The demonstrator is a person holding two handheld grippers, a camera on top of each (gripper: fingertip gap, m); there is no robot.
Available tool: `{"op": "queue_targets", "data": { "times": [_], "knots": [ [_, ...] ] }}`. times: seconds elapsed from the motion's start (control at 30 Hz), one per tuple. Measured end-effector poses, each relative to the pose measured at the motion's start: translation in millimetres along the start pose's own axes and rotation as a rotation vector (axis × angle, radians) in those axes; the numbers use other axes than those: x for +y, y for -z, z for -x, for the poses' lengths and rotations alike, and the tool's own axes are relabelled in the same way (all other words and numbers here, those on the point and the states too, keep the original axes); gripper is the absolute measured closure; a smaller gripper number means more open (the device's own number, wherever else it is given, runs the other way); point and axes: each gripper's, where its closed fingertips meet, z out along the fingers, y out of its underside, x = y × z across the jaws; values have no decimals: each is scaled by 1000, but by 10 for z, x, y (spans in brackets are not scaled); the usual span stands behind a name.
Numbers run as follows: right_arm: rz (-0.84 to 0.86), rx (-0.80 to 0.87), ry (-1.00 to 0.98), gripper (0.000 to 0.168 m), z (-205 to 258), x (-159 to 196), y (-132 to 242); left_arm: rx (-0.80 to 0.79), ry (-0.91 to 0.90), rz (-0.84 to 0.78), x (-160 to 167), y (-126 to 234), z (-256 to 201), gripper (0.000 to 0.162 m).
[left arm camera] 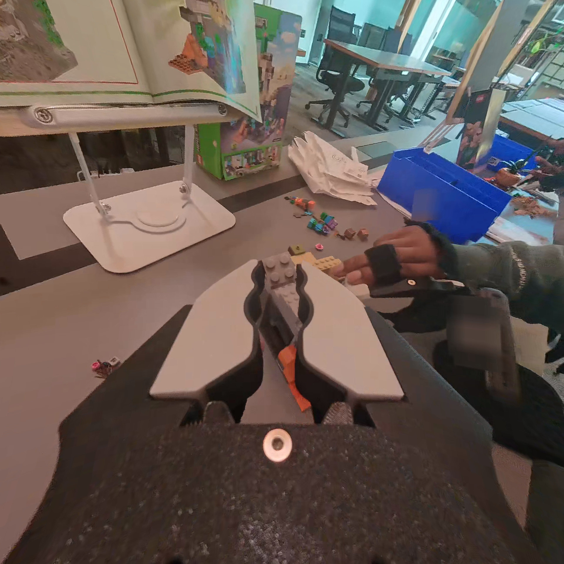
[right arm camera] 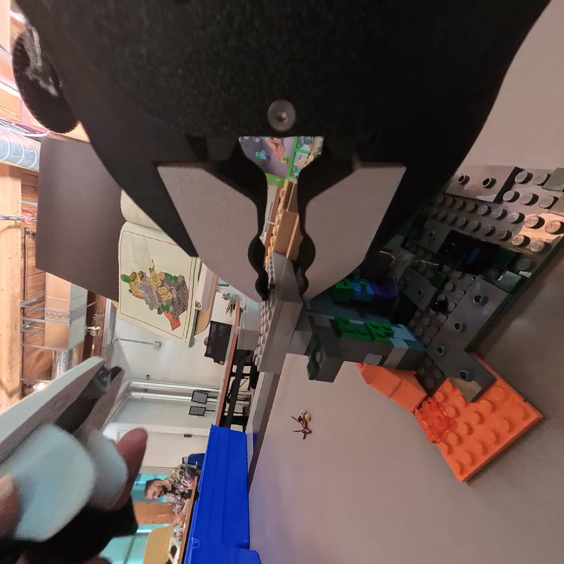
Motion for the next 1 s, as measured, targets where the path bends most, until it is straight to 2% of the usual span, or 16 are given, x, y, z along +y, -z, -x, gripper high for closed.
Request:
{"op": "queue_targets", "data": {
  "times": [0.27, 0.5, 0.63, 0.77, 0.87, 0.93, 1.0],
  "knots": [
    [2, 33, -27, 150, 5, 24, 39, 6, -98, -19, 183, 145, -211, 142],
    [17, 70, -68, 144, 24, 87, 185, -160, -345, -40, 345, 600, -139, 141],
    [33, 80, -121, 141, 57, 143, 312, -308, -354, 25, 481, 1116, 229, 141],
    [41, 90, -149, 143, 95, 192, 406, -543, -309, 145, 667, 1796, 901, 141],
    [41, 89, -144, 144, 108, 184, 419, -665, -212, 270, 930, 2200, 1371, 139],
    [36, 87, -137, 146, 114, 162, 416, -727, -169, 332, 1095, 2363, 1587, 118],
    [32, 83, -129, 146, 118, 134, 411, -740, -150, 361, 1191, 2392, 1637, 106]
  ]
}}
